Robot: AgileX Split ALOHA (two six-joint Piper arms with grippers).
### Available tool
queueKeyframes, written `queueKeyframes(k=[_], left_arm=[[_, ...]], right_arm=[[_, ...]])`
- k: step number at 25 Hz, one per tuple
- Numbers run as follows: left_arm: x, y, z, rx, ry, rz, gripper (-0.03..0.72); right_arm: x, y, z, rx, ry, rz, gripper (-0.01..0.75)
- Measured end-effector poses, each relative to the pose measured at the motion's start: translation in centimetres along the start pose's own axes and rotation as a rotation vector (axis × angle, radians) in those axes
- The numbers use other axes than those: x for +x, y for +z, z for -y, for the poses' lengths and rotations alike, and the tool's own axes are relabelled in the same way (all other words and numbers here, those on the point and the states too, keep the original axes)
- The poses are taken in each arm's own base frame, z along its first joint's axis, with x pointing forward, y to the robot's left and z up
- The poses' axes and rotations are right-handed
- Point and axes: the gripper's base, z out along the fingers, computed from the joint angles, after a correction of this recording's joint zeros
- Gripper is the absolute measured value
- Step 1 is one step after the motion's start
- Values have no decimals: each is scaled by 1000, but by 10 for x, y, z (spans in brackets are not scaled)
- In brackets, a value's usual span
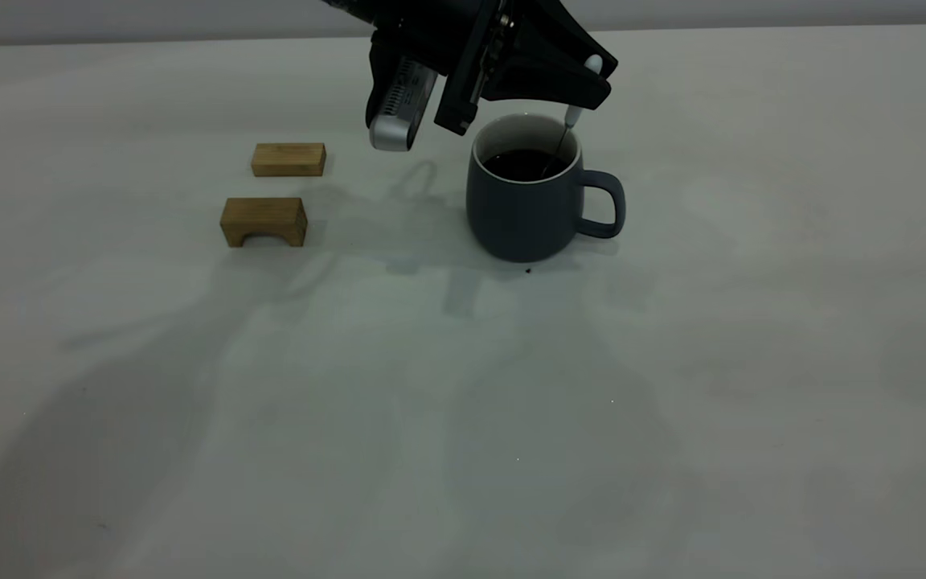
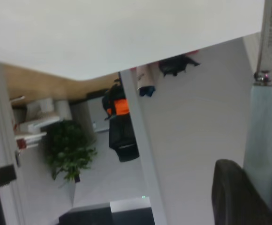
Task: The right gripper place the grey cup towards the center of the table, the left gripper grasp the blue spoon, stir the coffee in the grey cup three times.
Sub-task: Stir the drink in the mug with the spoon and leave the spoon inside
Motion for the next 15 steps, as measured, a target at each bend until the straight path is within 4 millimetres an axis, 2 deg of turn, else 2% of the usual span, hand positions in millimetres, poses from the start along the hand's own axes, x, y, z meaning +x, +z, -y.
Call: queueKeyframes(k=[8, 15], left_arm=[[-17, -19, 2, 6, -128, 74, 172], [-23, -22, 7, 63, -67, 132, 172]], right_arm=[[0, 0, 0, 0, 0, 0, 591], [0, 0, 0, 0, 0, 0, 591]])
